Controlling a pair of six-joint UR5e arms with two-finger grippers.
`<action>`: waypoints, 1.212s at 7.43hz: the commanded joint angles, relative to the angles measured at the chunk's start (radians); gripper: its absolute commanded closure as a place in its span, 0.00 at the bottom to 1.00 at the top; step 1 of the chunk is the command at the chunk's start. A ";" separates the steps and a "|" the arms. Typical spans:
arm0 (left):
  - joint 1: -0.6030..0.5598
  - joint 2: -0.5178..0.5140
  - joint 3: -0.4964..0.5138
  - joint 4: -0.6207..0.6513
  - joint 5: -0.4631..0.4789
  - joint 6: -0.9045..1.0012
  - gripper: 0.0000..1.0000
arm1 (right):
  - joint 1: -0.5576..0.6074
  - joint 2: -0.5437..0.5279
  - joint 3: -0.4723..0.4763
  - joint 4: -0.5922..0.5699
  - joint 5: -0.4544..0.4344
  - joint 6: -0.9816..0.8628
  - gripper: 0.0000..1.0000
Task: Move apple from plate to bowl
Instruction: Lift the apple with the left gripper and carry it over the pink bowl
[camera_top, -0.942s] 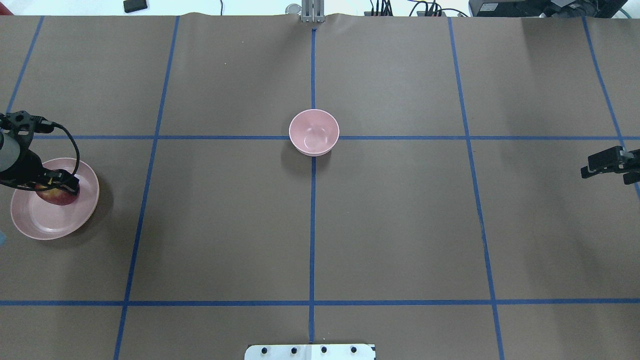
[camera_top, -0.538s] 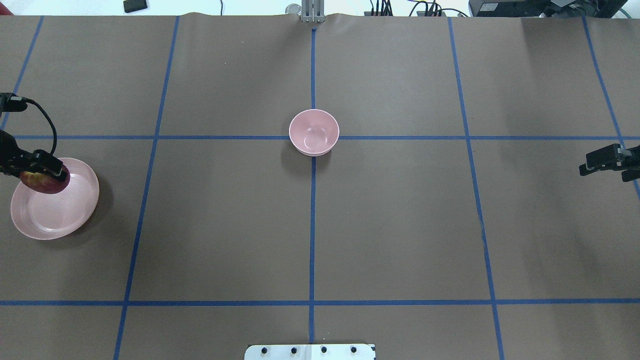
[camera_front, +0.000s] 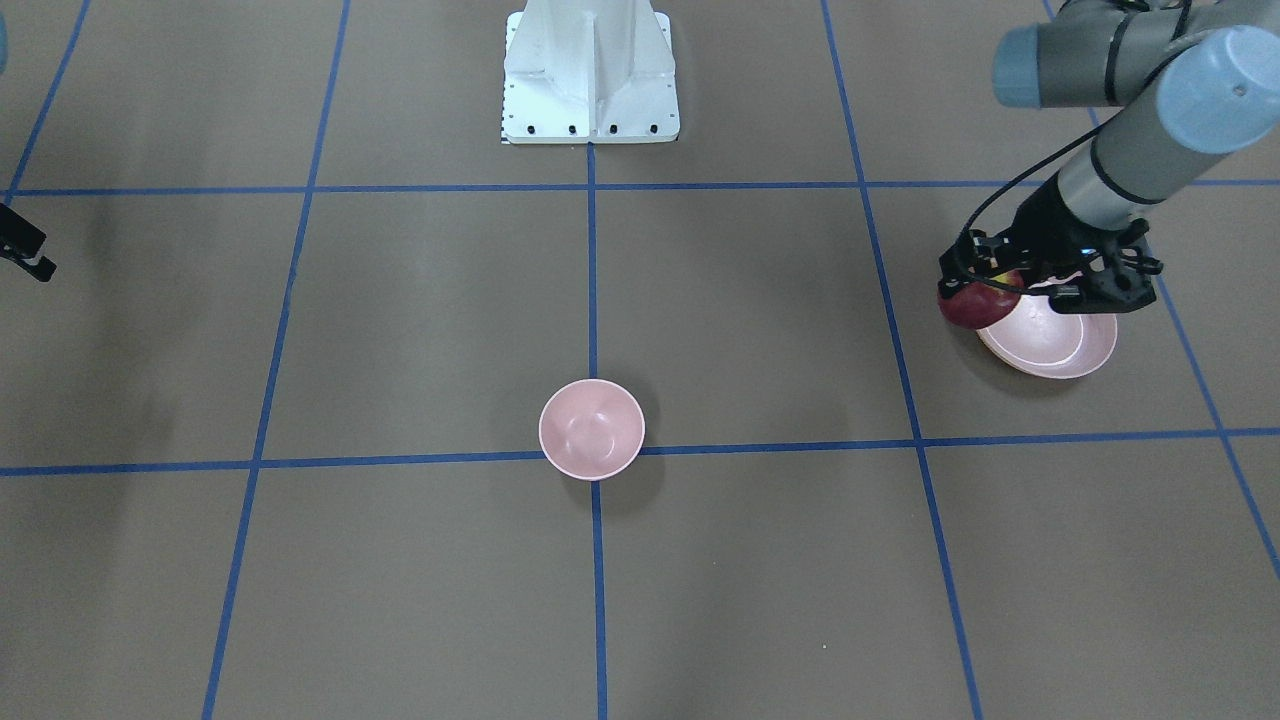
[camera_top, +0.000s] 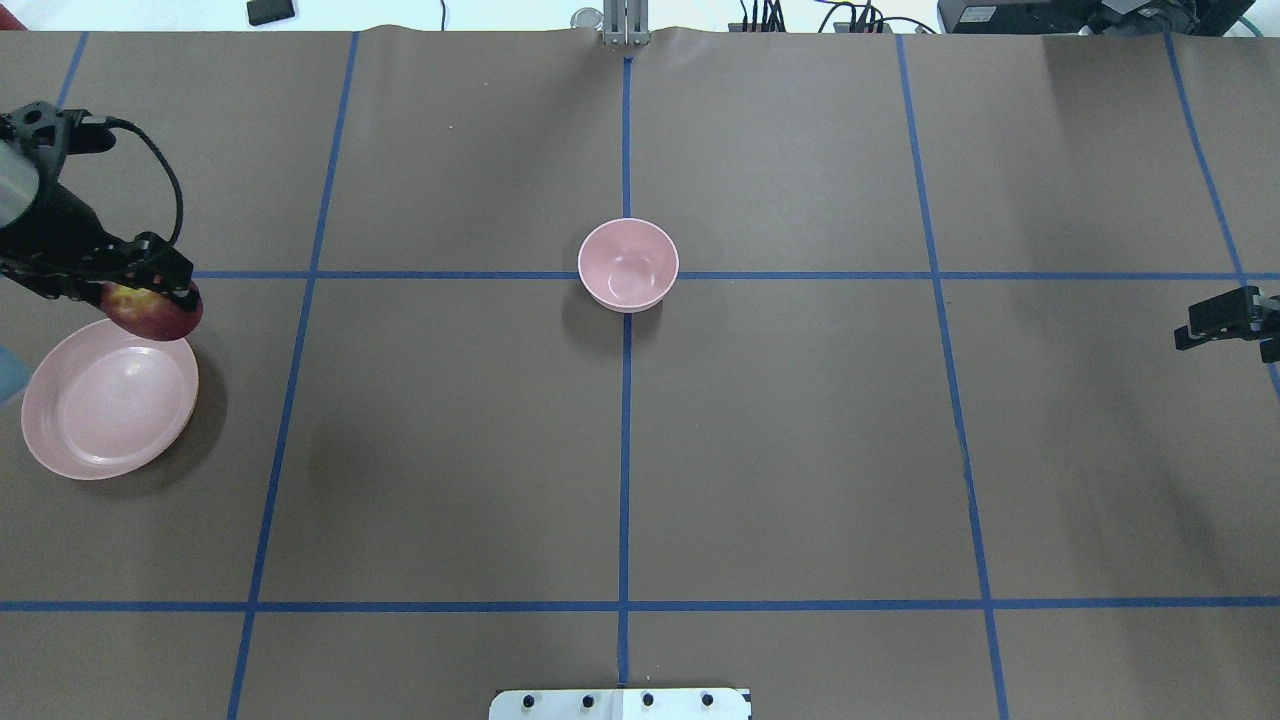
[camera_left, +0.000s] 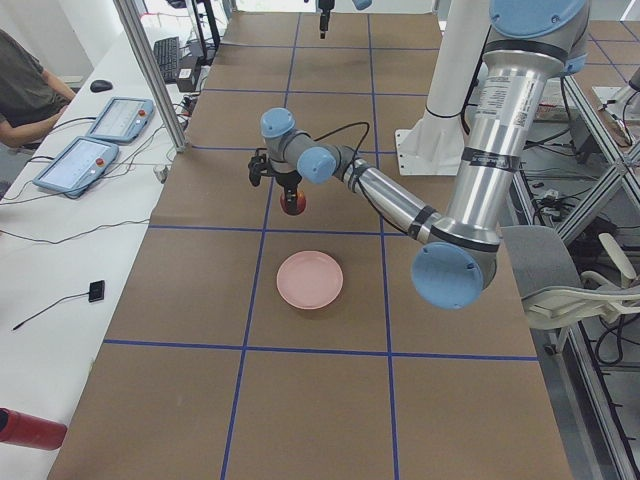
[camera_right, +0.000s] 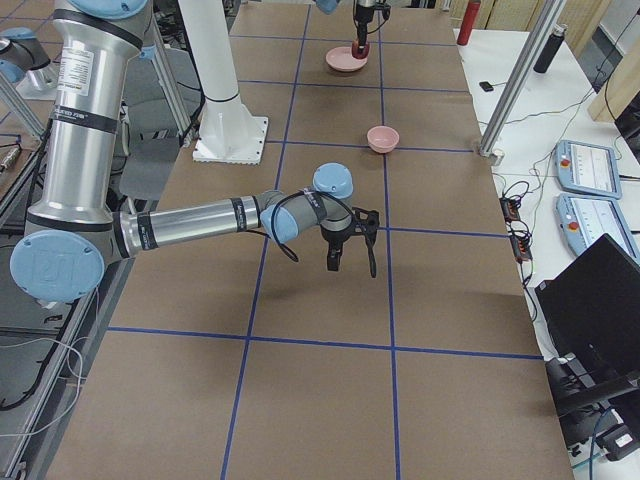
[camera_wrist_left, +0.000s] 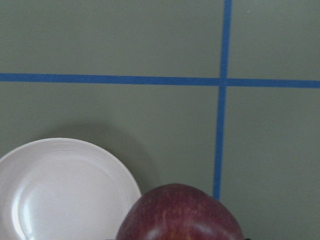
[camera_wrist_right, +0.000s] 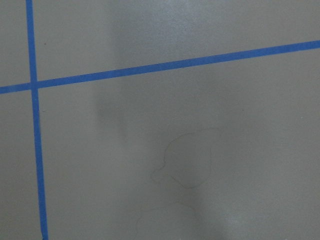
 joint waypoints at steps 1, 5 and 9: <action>0.119 -0.259 0.074 0.066 0.094 -0.203 1.00 | 0.072 -0.004 -0.059 -0.003 0.012 -0.131 0.00; 0.194 -0.673 0.474 0.075 0.203 -0.282 1.00 | 0.135 -0.010 -0.106 -0.007 0.015 -0.388 0.00; 0.263 -0.821 0.791 -0.105 0.313 -0.368 1.00 | 0.160 -0.001 -0.136 -0.006 0.018 -0.446 0.00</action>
